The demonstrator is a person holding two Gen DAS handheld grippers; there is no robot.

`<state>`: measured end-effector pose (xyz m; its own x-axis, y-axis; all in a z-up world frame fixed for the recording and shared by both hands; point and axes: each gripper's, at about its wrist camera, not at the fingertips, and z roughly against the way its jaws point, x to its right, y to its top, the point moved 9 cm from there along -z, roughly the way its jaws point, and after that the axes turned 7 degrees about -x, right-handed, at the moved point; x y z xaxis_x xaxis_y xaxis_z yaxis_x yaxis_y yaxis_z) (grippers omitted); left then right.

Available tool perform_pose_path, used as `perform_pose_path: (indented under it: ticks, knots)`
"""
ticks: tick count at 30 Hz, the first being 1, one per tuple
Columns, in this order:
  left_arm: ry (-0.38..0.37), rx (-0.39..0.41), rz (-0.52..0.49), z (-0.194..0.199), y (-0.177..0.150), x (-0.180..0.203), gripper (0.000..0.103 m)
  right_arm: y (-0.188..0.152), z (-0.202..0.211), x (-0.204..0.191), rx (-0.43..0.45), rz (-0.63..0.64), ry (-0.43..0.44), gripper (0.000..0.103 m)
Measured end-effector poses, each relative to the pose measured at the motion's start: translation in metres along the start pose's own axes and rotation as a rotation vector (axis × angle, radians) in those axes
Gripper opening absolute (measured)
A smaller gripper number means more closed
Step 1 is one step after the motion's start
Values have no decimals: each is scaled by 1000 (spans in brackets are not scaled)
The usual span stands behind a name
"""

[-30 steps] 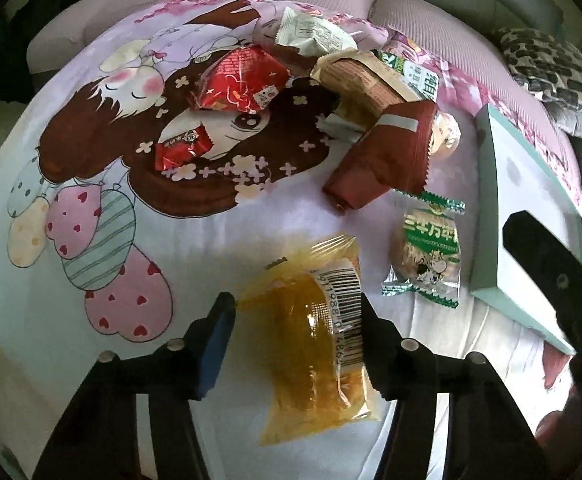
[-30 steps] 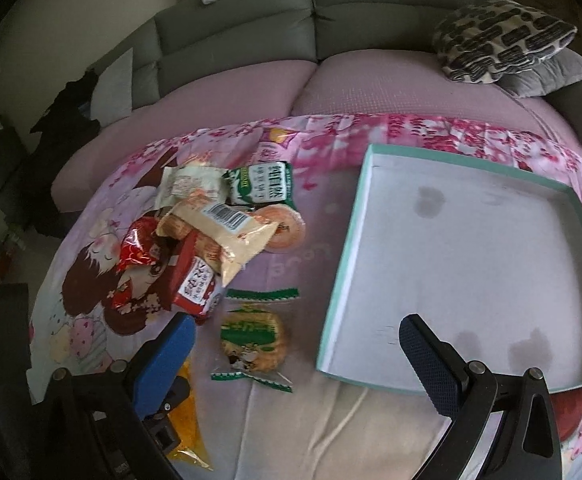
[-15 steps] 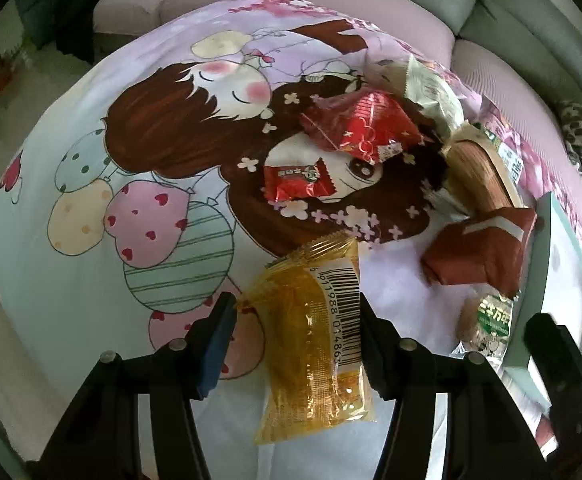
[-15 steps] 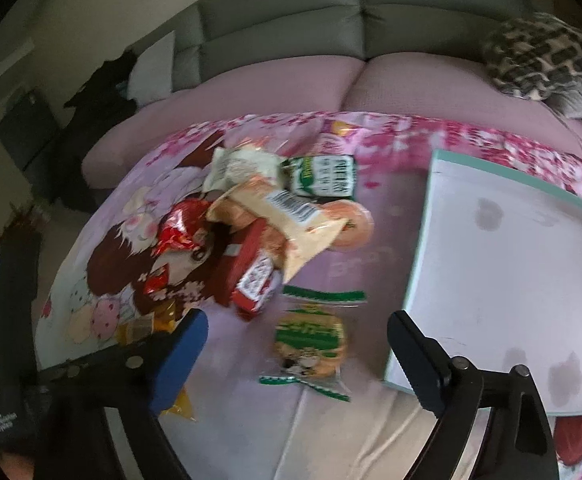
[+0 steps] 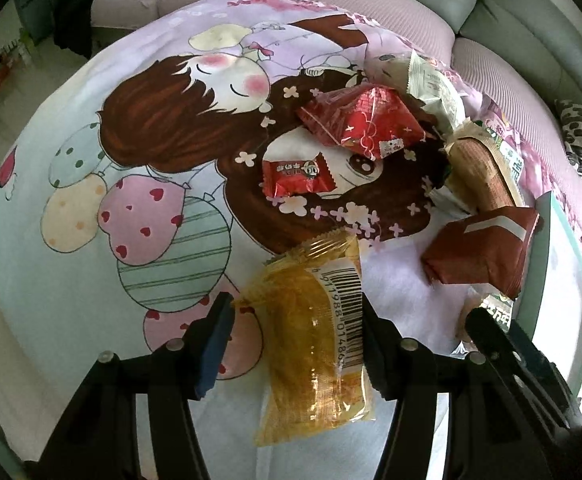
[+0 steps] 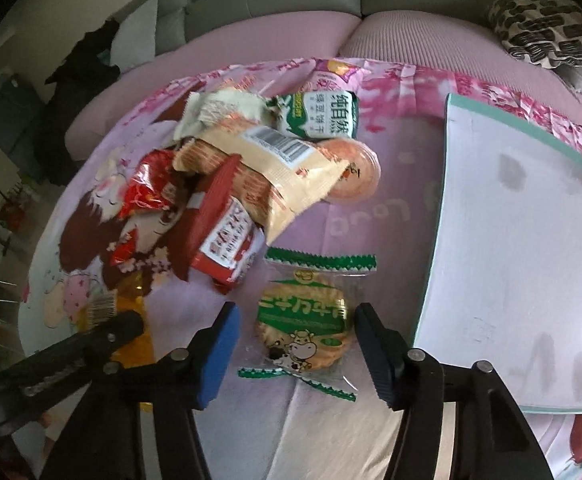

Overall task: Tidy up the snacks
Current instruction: 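Grasp the yellow bread bag with left tool while right tool grasps green biscuit packet, then carry both snacks over the tray and open both tools to drop them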

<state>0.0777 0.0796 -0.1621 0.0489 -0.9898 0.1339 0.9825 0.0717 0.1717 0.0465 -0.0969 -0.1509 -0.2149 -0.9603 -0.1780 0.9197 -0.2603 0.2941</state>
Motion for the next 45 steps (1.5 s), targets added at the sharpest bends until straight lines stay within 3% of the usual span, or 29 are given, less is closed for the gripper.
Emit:
perform_pose_path:
  ticks: [15, 22, 23, 25, 29, 45]
  knots:
    - [2, -32, -20, -10, -5, 7, 60, -3, -12, -12, -20, 73, -71, 61]
    - [15, -37, -33, -15, -8, 14, 60, -3, -12, -10, -17, 84, -101, 54]
    - [10, -34, -31, -14, -8, 15, 59, -3, -11, -10, -16, 83, -101, 54]
    - [-16, -29, -28, -13, -7, 17, 42, -3, -9, -9, -14, 78, -96, 53]
    - [-30, -23, -26, -11, -7, 19, 42, -1, -4, -6, -6, 56, -88, 53]
    - [-103, 101, -22, 19, 12, 27, 40, 15, 37, 5, 111, -33, -26, 53]
